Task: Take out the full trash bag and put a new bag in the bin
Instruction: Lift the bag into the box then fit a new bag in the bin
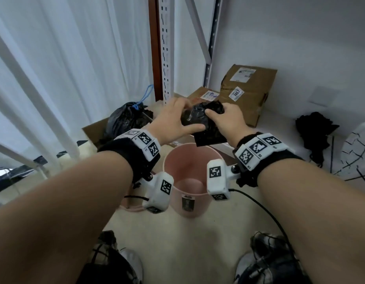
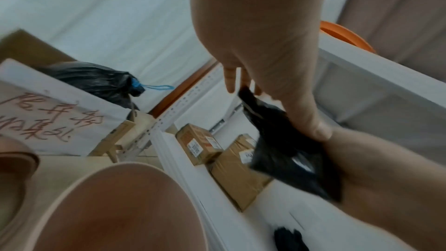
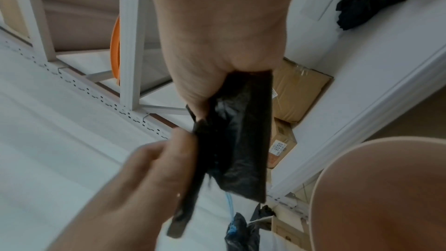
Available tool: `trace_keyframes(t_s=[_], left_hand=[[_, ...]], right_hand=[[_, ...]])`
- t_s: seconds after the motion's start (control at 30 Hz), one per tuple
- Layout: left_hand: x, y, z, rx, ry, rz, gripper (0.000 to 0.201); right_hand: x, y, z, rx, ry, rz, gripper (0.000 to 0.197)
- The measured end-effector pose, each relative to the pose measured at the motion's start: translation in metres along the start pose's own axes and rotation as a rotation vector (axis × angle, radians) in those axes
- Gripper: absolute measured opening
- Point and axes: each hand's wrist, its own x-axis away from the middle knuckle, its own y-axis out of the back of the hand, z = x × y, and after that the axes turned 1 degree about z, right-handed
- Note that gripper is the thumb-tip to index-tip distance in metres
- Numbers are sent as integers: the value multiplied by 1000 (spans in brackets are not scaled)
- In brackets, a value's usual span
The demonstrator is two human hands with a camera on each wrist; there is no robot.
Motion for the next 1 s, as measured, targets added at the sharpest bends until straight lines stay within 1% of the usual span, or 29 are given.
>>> trace_keyframes(t_s=[0.03, 0.07, 0.1, 0.13, 0.17, 0.2, 0.27, 0.3, 0.33, 0.4, 0.43, 0.47, 0.53, 0.6, 0.63, 0.7, 0.77, 0.83, 0.87, 0.9, 0.93, 0.97, 1.0], left_hand=[[0, -3, -6, -155, -47, 95, 72], [-1, -7, -10, -300, -61, 178, 79], [-2, -10, -14, -389, -73, 221, 81], [-4, -11, -16, -395, -92, 231, 74], [-5, -11, -16, -326, -112, 227, 62], [-5, -8, -15, -221, -104, 239, 48], [-3, -1, -13, -48, -65, 277, 30], [0, 4, -12, 18, -42, 261, 25], [2, 7, -7, 83, -7, 231, 25], [4, 14, 1, 203, 81, 136, 31], [5, 18, 5, 256, 124, 83, 34], [6, 21, 9, 289, 163, 31, 38], [6, 26, 14, 312, 220, -51, 42], [7, 30, 15, 291, 237, -130, 38], [6, 31, 14, 268, 239, -175, 36], [5, 34, 11, 246, 236, -233, 33], [2, 35, 7, 238, 227, -242, 34], [0, 34, 7, 220, 227, -251, 34], [-1, 34, 7, 210, 230, -260, 33], [-1, 34, 8, 197, 232, -270, 30], [0, 35, 9, 186, 224, -285, 27], [1, 37, 11, 179, 211, -300, 27], [1, 39, 13, 173, 198, -316, 28]], right_hand=[[0, -2, 1, -20, -18, 7, 21], [1, -4, 3, -37, -33, 19, 23], [3, -6, 6, -50, -31, 34, 27], [5, -9, 8, -68, -17, 52, 28], [7, -11, 10, -98, 1, 70, 26], [9, -11, 11, -132, 22, 87, 23], [12, -10, 11, -158, 61, 115, 23], [13, -8, 9, -146, 73, 124, 24], [13, -6, 8, -121, 80, 133, 24], [12, -1, 1, -46, 73, 141, 16], [11, 1, -3, -7, 51, 152, 9], [11, 4, -5, 34, 24, 168, 7], [10, 6, -12, 114, -38, 214, 15], [13, 7, -12, 160, -74, 276, 17], [15, 6, -10, 182, -78, 310, 15], [20, 2, -1, 188, -101, 383, 3], [23, -2, 9, 145, -115, 394, 12], [25, -6, 20, 51, -105, 365, 11], [25, -7, 25, -26, -110, 362, 16], [25, -7, 31, -101, -135, 367, 29], [24, -8, 33, -115, -163, 375, 45], [25, -8, 37, -61, -169, 376, 59], [23, -9, 37, 11, -157, 358, 65]])
